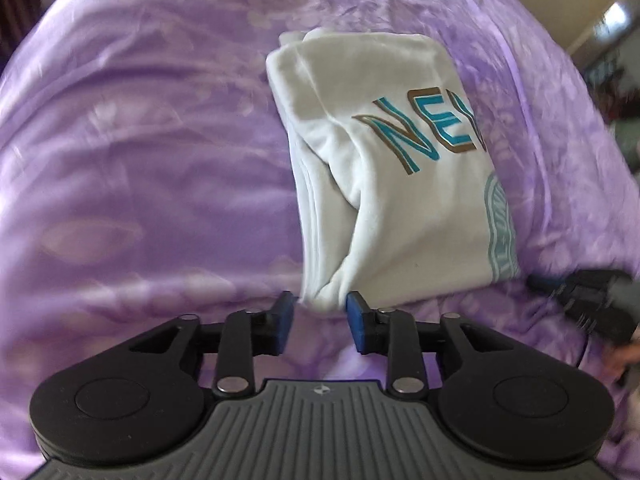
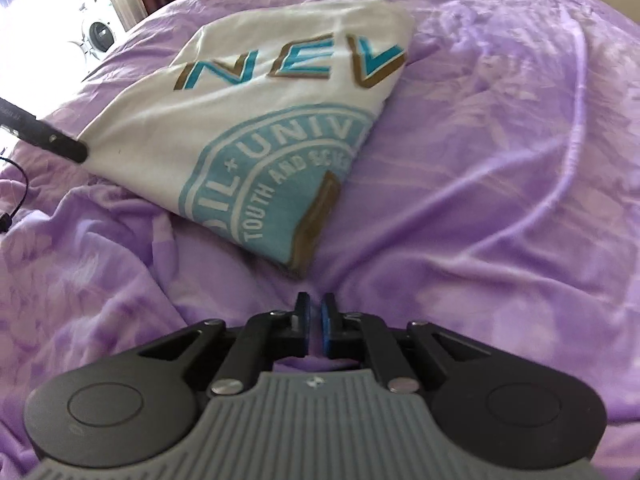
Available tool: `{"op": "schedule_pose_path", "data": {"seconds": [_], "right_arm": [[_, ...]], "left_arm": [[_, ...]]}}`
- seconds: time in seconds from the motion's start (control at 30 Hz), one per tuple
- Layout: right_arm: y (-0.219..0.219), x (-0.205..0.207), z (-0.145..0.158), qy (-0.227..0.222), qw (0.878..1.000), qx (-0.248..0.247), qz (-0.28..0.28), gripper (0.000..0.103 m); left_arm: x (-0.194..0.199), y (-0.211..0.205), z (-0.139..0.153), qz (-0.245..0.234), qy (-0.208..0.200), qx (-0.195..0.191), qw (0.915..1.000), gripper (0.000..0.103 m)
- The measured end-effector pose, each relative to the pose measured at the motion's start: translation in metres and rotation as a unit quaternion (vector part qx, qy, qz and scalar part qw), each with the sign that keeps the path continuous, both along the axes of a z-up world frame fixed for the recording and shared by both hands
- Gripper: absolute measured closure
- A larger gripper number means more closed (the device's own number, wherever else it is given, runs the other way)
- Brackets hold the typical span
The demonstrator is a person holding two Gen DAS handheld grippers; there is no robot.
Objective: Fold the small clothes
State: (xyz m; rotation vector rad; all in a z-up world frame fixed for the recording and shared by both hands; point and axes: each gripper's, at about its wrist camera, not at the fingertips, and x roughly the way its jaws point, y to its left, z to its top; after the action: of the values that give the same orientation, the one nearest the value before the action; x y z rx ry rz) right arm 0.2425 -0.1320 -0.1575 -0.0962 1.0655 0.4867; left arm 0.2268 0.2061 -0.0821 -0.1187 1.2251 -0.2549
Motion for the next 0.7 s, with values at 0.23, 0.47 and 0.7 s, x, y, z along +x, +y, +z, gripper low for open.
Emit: {"op": "schedule_pose_path", "data": {"seconds": [0.23,0.47,0.7], "right_arm": [[-0.031,0.03,0.044,-0.056,0.997,0.038,-0.043,0.075],[-0.026,0.104,0.052,-0.087,0.99,0.082,-0.081,0.067],[-0.013,0.164,0.031,-0.09,0.984,0.121,-0.095,0.064]], "left_arm": [[0.034,0.016,0.054,0.024,-0.108,-0.014,0.9938,0.067],[0.11,0.017,0.037,0.068,-0.154,-0.098,0.9808,0.065],[0.19,0.031,-0.019,0.09,-0.117,-0.175,0.9734,0.059]]}}
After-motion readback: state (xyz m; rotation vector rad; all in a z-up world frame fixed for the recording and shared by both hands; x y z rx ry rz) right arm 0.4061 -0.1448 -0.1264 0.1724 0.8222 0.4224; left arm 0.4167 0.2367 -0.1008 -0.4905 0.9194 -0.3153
